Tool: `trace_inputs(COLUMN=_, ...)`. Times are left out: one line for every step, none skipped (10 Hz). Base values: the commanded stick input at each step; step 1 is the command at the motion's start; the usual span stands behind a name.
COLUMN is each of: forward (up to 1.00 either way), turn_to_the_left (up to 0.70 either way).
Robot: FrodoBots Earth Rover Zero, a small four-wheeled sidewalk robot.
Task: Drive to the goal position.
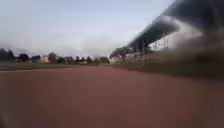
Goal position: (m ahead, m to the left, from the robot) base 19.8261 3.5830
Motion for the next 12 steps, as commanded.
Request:
trace_inputs(forward=0.7, turn_to_the_left=0.0)
trace_inputs(forward=0.7, turn_to_the_left=0.0)
trace_inputs(forward=0.7, turn_to_the_left=0.0)
trace_inputs(forward=0.7, turn_to_the_left=0.0)
trace_inputs(forward=0.7, turn_to_the_left=0.0)
trace_inputs(forward=0.7, turn_to_the_left=0.0)
trace_inputs(forward=0.7, turn_to_the_left=0.0)
trace_inputs(forward=0.7, turn_to_the_left=0.0)
trace_inputs(forward=0.7, turn_to_the_left=0.0)
trace_inputs(forward=0.7, turn_to_the_left=0.0)
trace_inputs(forward=0.7, turn_to_the_left=0.0)
trace_inputs(forward=0.7, turn_to_the_left=0.0)
